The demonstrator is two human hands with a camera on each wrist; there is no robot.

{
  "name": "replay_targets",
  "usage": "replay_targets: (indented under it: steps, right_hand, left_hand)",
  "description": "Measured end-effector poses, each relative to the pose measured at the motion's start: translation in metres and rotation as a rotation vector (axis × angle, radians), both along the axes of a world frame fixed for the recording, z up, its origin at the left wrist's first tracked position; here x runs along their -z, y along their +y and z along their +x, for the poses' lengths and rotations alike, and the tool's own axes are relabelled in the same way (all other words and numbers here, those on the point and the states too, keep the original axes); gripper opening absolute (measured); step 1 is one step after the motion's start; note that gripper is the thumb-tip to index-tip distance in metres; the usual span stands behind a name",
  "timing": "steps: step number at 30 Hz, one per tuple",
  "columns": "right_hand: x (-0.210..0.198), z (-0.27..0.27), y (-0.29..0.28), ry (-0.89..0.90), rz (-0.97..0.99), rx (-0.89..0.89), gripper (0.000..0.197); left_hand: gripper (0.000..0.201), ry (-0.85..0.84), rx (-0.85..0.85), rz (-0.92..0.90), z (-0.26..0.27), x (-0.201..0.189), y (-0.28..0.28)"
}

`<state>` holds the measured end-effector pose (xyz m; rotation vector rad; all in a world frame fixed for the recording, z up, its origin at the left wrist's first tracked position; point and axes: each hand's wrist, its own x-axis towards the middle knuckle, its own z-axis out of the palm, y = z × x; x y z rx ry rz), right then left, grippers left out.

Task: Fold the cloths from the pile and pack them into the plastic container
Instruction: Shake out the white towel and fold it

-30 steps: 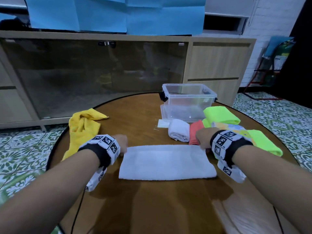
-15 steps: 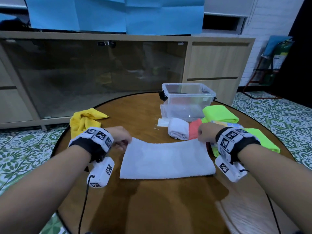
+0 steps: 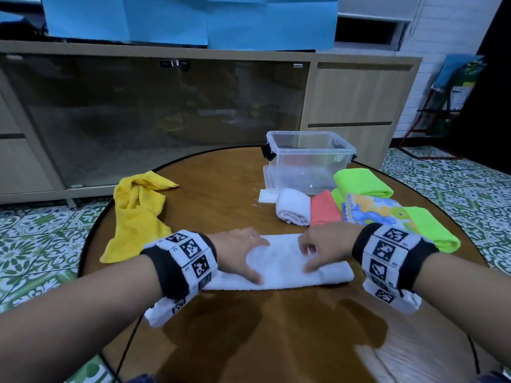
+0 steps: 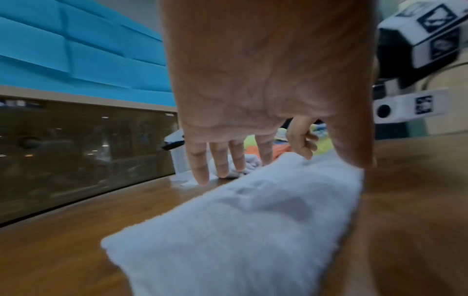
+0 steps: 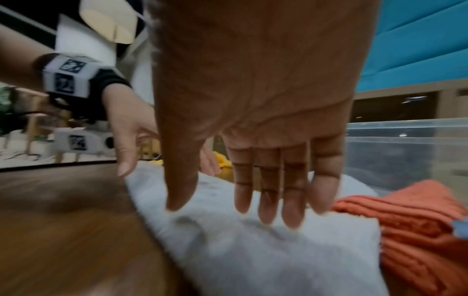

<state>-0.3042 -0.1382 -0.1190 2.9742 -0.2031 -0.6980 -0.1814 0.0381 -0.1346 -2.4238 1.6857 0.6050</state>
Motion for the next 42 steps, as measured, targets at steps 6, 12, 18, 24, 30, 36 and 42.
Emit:
replay_targets:
  steps: [6,12,18,24,30,36,42]
  right_hand:
    - [0.027,-0.030,0.007,0.015,-0.121,0.020,0.044]
    - [0.025,-0.030,0.004,-0.077,-0.184,0.101,0.019]
    - [-0.049,-0.032,-0.030,-0.362,0.374,0.413,0.021]
    - [-0.073,-0.025,-0.049,-0.245,0.676,0.647,0.005]
    - [-0.026,-0.007,-0.021,-0.086,-0.057,0.353,0.032]
    - [0.010,0.001,0.018,-0.091,0.106,0.154,0.055]
    - [0.059,-0.008,0.042,0.011,0.139,0.193,0.072]
  left_hand:
    - [0.077,-0.099,-0.008,0.174,-0.010,0.016,0.016]
    - [0.041,-0.276,-0.060,0.086,-0.002,-0.001,0.011]
    - [0.009,0.169,-0.441,-0.389,0.034,-0.063,0.035]
    - [0.025,0.705,-0.537,-0.288,0.047,-0.074,0.051]
    - [0.059,-0.068,-0.406,-0.026,0.040,-0.016,0.029]
    - [0.063,0.010,-0.119,0.044,-0.015,0.023,0.003]
    - [0.067,-0.053,-0.081,0.175,-0.022,0.047,0.010]
